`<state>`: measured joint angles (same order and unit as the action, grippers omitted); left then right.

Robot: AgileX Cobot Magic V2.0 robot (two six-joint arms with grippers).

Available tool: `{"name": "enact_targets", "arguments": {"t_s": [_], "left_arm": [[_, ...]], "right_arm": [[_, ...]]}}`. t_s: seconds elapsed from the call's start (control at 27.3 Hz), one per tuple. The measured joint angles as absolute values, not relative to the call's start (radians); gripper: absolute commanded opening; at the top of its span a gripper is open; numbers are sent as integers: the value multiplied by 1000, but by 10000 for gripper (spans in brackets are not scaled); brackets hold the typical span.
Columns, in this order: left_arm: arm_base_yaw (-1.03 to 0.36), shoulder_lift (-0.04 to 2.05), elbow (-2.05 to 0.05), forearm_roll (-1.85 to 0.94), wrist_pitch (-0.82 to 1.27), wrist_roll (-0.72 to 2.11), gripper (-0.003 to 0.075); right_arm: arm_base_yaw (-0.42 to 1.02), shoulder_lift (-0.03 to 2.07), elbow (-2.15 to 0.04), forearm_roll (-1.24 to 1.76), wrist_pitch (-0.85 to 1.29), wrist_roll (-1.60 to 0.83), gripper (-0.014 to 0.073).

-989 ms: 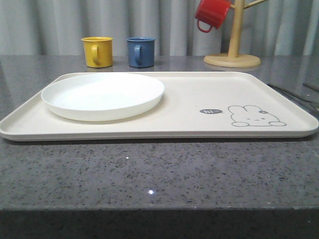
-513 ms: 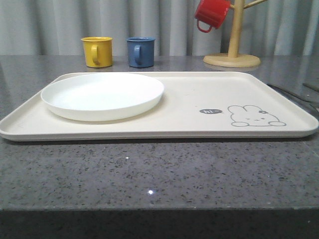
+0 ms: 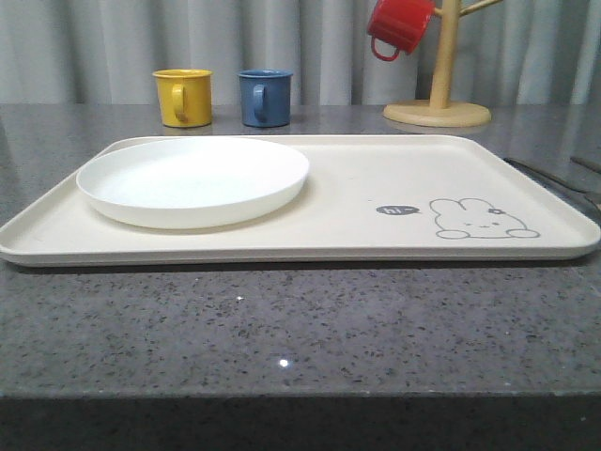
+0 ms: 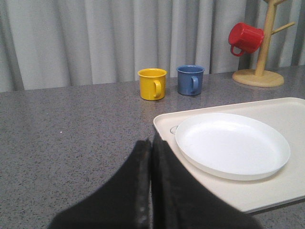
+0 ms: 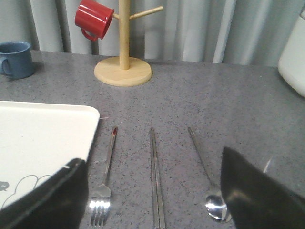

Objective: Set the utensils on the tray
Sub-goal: 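Release the plate and raise the left gripper away, then lower the right gripper onto the fork on the table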

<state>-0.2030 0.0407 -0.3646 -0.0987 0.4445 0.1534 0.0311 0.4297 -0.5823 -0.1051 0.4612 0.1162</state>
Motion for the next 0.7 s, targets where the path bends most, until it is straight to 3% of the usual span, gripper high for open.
{"name": "enact_targets", "arguments": {"t_s": [0.15, 0.7], "left_arm": [[-203, 41, -365, -99, 444, 153, -18], [-203, 41, -365, -99, 444, 153, -18]], "right_arm": [[31, 525, -628, -105, 502, 116, 321], [71, 1195, -1023, 0, 850, 80, 305]]}}
